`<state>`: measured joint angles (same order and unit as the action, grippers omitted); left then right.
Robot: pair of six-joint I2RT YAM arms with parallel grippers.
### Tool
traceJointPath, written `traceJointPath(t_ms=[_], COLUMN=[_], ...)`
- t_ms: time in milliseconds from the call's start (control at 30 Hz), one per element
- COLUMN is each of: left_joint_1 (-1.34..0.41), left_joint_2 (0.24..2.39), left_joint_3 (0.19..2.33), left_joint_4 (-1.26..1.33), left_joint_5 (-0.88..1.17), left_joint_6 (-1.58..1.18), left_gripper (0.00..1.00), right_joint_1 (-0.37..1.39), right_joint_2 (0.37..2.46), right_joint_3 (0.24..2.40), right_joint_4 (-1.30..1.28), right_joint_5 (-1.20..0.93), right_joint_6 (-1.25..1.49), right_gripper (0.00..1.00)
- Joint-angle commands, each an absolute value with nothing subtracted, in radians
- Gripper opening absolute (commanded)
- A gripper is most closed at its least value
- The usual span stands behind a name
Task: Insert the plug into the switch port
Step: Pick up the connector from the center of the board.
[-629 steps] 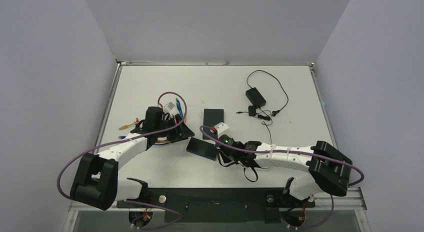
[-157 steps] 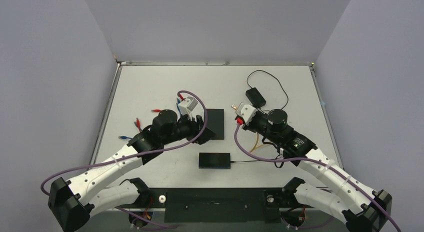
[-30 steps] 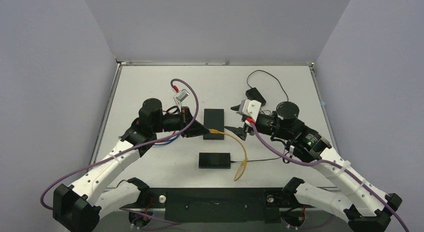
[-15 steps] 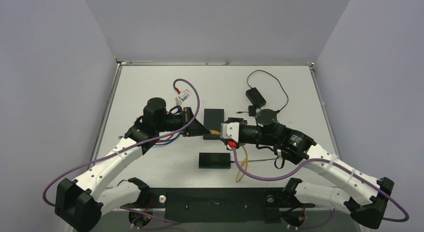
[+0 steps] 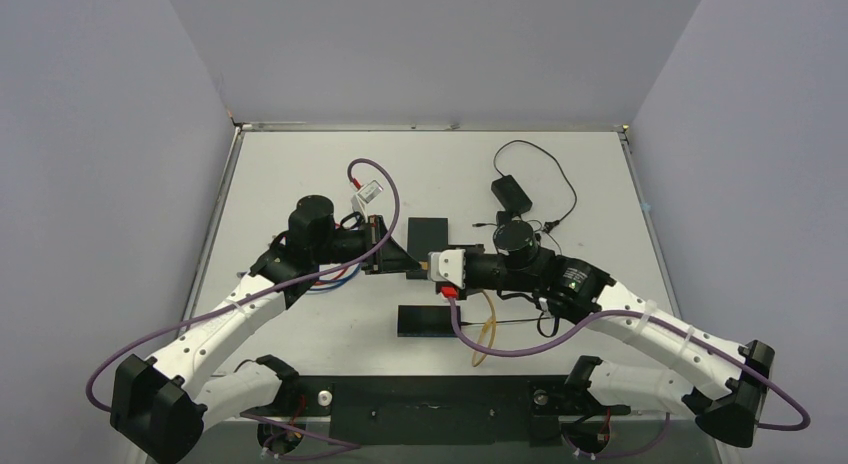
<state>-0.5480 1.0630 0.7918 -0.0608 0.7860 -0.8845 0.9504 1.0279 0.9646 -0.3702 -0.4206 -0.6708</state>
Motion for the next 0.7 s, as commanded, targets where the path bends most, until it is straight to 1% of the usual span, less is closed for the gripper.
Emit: traceJointPath(t_ms=[0, 167, 467, 667], left_joint_1=[-0.544, -0.545, -0.544, -0.545], left_joint_2=[1.061, 1.062, 1.054, 1.048], left_joint_3=[0.825, 0.824, 0.817, 0.816], left_joint_4=[-0.049, -0.045, -0.04, -0.037], left_joint_5=[0.807, 0.815, 0.816, 0.82], left_joint_6=[-0.894, -0.898, -0.901, -0.903], left_gripper=[0.0, 0.0, 0.0, 0.0], right_joint_1=[0.962, 0.965, 0.964, 0.966], right_joint_2=[1.038, 1.045, 1.06, 1.064], right_joint_3=[0.963, 0.965, 0.962, 0.961], right_joint_4=[-0.315, -0.313, -0.312, -0.313], right_joint_5=[-0.398, -0.388, -0.385, -0.382], right_joint_6=[-0.684, -0.686, -0.682, -0.681], right_gripper=[0.32, 0.29, 0.28, 0.24])
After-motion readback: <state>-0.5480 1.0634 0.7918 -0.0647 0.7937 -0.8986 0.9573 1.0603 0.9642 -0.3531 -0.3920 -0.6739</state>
